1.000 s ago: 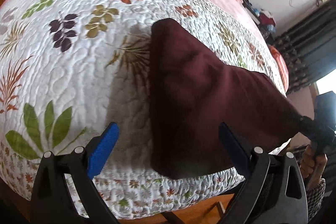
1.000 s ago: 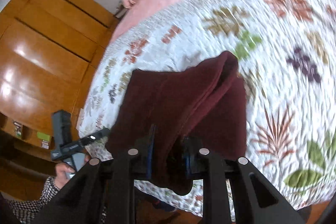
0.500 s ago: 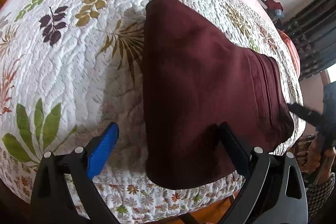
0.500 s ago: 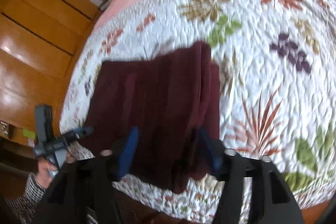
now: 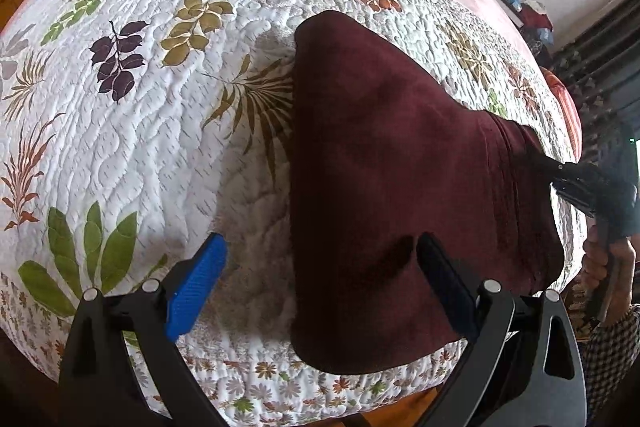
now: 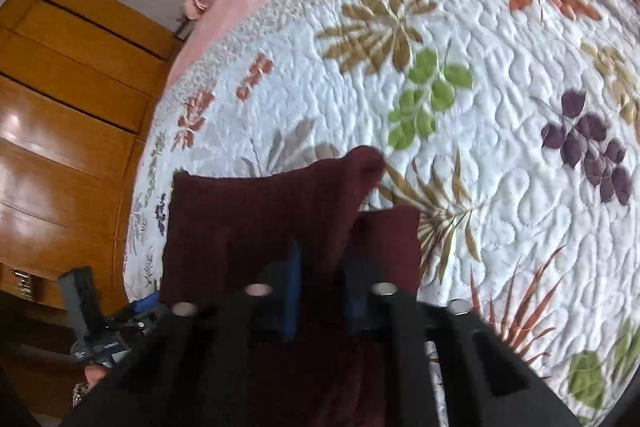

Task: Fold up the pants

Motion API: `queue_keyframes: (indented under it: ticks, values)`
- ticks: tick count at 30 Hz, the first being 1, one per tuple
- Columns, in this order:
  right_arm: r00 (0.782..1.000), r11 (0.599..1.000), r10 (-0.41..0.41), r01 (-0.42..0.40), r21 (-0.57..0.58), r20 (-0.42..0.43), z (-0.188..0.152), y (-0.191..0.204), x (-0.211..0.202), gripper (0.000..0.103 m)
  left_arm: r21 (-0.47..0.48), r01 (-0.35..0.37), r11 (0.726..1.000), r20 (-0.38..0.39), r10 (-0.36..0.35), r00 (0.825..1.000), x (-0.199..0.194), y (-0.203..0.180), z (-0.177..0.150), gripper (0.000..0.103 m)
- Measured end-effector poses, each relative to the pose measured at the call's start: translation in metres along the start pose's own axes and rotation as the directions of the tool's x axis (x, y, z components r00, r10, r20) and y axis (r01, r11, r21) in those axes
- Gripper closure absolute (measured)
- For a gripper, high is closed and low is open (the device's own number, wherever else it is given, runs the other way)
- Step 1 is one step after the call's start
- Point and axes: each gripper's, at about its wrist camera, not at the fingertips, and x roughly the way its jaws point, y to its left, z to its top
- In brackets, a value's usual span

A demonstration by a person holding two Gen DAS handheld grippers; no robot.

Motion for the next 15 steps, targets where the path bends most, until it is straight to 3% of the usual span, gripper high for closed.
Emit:
queue_keyframes:
  ticks: [2, 4, 7, 9, 11, 13, 15]
  values:
    - [0.999, 0.999, -0.045, 0.045, -0.003, 0.031, 0.002, -0.002, -0.011, 0.097, 0.007, 0.005, 1.0, 0.001, -0.005, 1.0, 0.001, -0.003, 0.001, 0.008]
    - [0.999, 0.999, -0.03, 0.028, 0.044, 0.041, 0.004, -0.012, -0.014, 0.097, 0.022, 0.003, 1.0, 0.006, -0.003, 1.0, 0.002, -0.007, 0.001, 0.008]
    - [0.998, 0.997, -0.069, 0.069, 0.04, -0.006, 0.0, -0.017, 0.003, 0.097, 0.038, -0.004, 0.999, -0.019, 0.005, 1.0, 0.012, -0.011, -0.001, 0.008]
    - [0.998, 0.997, -0.069, 0.069, 0.027, 0.01, -0.004, -0.013, 0.004, 0.097, 0.032, -0.002, 0.999, -0.033, 0.004, 0.999, 0.018, -0.011, -0.003, 0.008]
    - [0.999, 0.999, -0.042, 0.042, 0.025, 0.03, -0.007, -0.009, -0.006, 0.085, 0.023, 0.006, 1.0, -0.033, -0.005, 0.999, 0.018, -0.01, -0.005, 0.008]
    - [0.999, 1.0, -0.003, 0.002, 0.02, 0.048, -0.015, -0.005, -0.02, 0.063, 0.032, 0.006, 0.999, -0.032, -0.005, 0.999, 0.015, -0.01, -0.005, 0.008]
    - [0.999, 1.0, 0.013, -0.013, 0.003, 0.045, -0.027, -0.001, -0.033, 0.059, 0.038, 0.005, 0.999, -0.03, -0.004, 1.0, 0.01, -0.01, -0.007, 0.008]
